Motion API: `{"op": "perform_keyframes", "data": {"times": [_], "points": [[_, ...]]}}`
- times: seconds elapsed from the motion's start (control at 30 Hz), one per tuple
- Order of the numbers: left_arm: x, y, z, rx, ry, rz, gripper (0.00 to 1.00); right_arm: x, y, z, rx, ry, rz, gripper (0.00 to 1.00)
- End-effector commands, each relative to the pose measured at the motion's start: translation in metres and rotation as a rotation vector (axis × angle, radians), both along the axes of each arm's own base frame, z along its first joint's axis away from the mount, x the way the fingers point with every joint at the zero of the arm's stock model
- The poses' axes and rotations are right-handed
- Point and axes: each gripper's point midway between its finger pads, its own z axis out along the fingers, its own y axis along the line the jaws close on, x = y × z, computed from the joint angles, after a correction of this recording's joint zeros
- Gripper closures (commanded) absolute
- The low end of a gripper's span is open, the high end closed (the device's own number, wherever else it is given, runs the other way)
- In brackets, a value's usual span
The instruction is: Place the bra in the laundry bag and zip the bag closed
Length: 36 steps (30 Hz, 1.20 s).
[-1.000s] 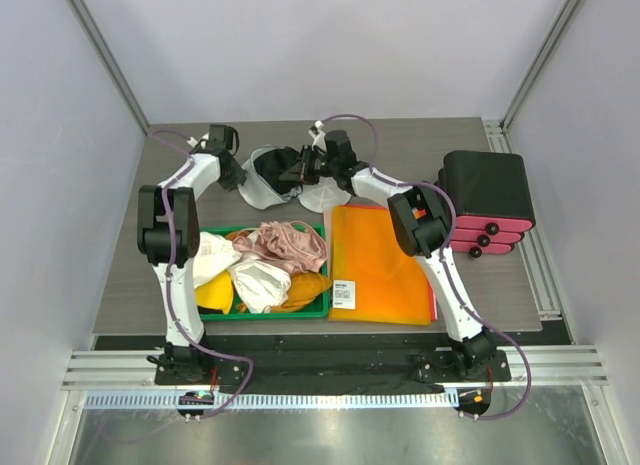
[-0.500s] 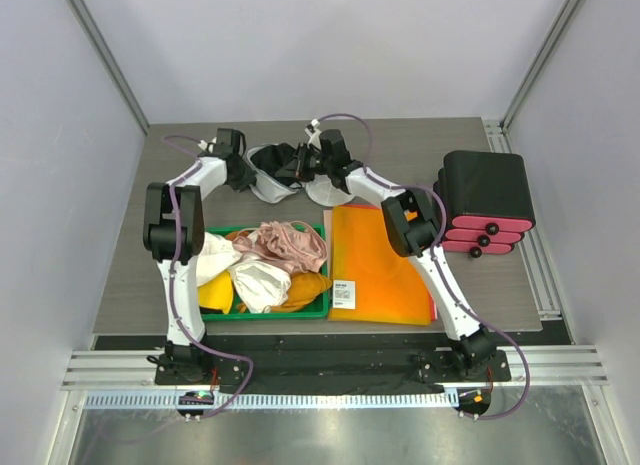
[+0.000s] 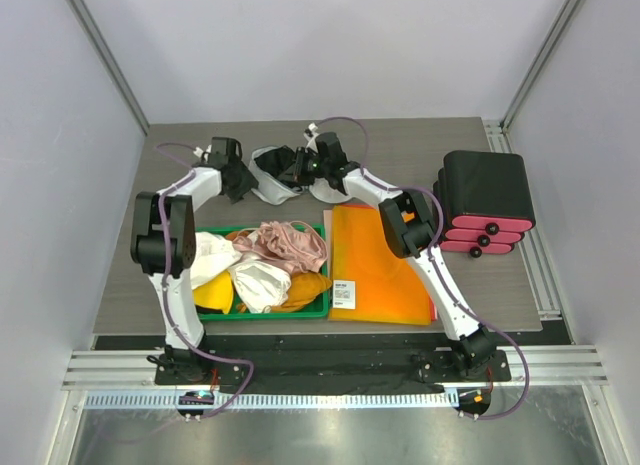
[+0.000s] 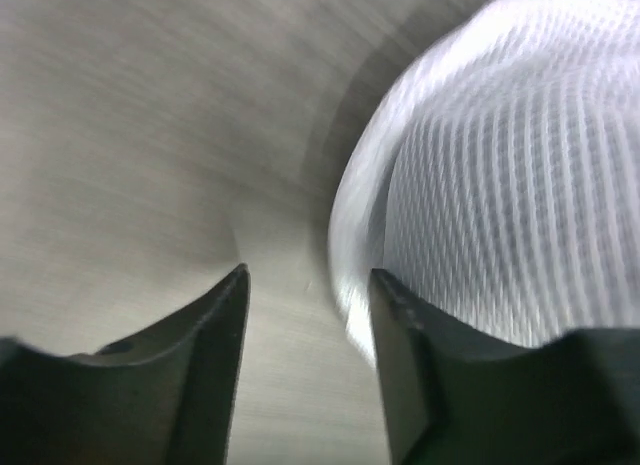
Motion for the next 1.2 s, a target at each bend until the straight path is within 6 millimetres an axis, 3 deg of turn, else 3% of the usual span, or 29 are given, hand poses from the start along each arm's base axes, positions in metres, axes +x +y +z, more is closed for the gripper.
{"op": "perform_keyframes", "data": {"times": [0.0,0.07,0.13,0.2,0.3,0.33,0.57,0.67,0.83,1.0,1.17], "points": [[0.005,0.012,0.077,0.059,-0.202,0.020,0.40,0.000,0.006,0.003,-0.024,-0.046,0.011,0.80],[0.002,0.016,0.087,0.078,-0.222,0.026,0.36,-0.004,0.005,0.000,-0.046,-0.033,0.015,0.74],[0.004,0.016,0.109,0.091,-0.267,0.010,0.24,-0.004,0.005,0.006,-0.049,-0.041,0.014,0.66],[0.003,0.014,0.118,0.098,-0.264,-0.012,0.22,-0.006,0.004,0.014,-0.055,-0.049,0.013,0.59],[0.005,0.004,0.141,0.113,-0.305,-0.058,0.28,-0.009,0.001,0.019,-0.078,-0.048,0.004,0.45],[0.005,-0.005,0.149,0.106,-0.324,-0.084,0.29,-0.008,0.001,0.030,-0.077,-0.063,0.000,0.43],[0.008,-0.043,0.172,0.047,-0.371,-0.183,0.45,-0.012,-0.019,0.055,-0.184,-0.082,-0.046,0.31],[0.011,-0.052,0.182,0.024,-0.392,-0.195,0.47,-0.013,-0.031,0.066,-0.232,-0.093,-0.080,0.22],[0.011,-0.064,0.196,-0.014,-0.427,-0.207,0.49,-0.020,-0.042,0.084,-0.260,-0.117,-0.088,0.12],[0.007,-0.067,0.204,-0.026,-0.443,-0.214,0.50,-0.020,-0.057,0.109,-0.313,-0.165,-0.126,0.09],[0.005,-0.071,0.210,-0.036,-0.463,-0.214,0.50,-0.015,-0.085,0.114,-0.375,-0.173,-0.184,0.00]]}}
